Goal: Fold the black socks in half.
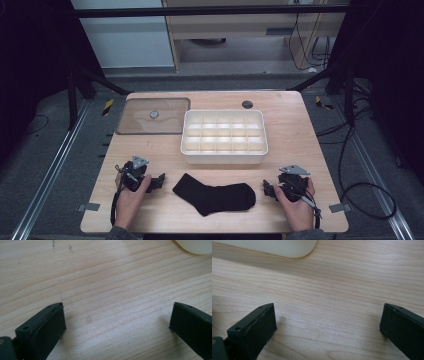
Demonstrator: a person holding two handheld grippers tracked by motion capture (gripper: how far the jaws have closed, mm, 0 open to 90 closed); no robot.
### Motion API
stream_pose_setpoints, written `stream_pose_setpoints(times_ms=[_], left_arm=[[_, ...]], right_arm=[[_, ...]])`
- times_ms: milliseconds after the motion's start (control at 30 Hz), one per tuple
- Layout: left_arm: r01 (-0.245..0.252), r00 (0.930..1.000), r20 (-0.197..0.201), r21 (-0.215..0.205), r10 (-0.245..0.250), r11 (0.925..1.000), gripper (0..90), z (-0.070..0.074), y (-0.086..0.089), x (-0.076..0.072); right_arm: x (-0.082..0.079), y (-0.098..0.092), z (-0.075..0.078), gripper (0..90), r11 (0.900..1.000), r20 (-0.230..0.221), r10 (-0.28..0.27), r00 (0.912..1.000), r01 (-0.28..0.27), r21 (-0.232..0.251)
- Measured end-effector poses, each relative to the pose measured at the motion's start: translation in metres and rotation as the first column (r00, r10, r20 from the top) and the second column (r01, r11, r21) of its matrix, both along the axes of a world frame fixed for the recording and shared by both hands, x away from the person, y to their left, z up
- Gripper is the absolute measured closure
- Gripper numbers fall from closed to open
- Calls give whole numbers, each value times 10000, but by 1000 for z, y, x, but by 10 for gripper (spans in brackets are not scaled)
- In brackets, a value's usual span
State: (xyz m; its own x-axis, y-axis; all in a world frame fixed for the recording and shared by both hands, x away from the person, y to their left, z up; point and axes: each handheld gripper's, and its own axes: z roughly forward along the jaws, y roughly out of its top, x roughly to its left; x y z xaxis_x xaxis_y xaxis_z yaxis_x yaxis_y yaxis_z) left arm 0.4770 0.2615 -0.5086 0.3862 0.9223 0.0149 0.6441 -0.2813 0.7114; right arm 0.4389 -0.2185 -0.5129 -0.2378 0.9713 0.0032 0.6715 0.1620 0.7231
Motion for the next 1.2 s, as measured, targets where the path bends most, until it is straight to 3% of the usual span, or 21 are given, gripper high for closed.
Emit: stream_pose_setpoints(times_ms=[200, 367, 400, 533, 767, 867, 1000, 1033, 1200], left_arm=[[423, 9991, -46, -529, -426, 9977, 12, 2, -2, -2], [588, 9981, -136, -612, -597, 9964, 27, 3, -4, -2], [584, 9981, -143, -659, -594, 9961, 31, 3, -4, -2], [797, 9963, -242, -884, -821, 9929, 47, 5, -3, -7], [1085, 9941, 117, -1249, -1079, 9862, 54, 15, -6, -14], [1156, 9933, 83, -1384, -1155, 9836, 54, 18, -7, -18], [1381, 9898, -171, -1349, -1416, 9812, 54, 20, -12, -25], [1437, 9889, -188, -1305, -1473, 9810, 54, 22, -14, -25], [2011, 9761, -631, -1006, -2080, 9744, 56, 36, -32, -27]], right_arm=[[-2, -1, 1, 42, 9999, 66, 117, 9999, -117, -4], [-3, -4, 3, 110, 9999, 70, 99, 9999, -100, 78], [-4, -6, 4, 165, 9995, 52, 147, 9999, -149, 267], [-7, -6, 8, 186, 9975, -55, 313, 9995, -309, 632], [-15, -1, 19, 257, 9931, 184, 887, 9959, -898, 753], [-19, 1, 23, 281, 9915, 301, 1015, 9944, -1036, 793], [-26, 8, 30, 340, 9844, 214, 1487, 9887, -1500, 918], [-29, 13, 34, 369, 9770, 11, 1840, 9829, -1831, 1089], [-29, 24, 46, 414, 9614, -553, 2633, 9631, -2573, 974]])
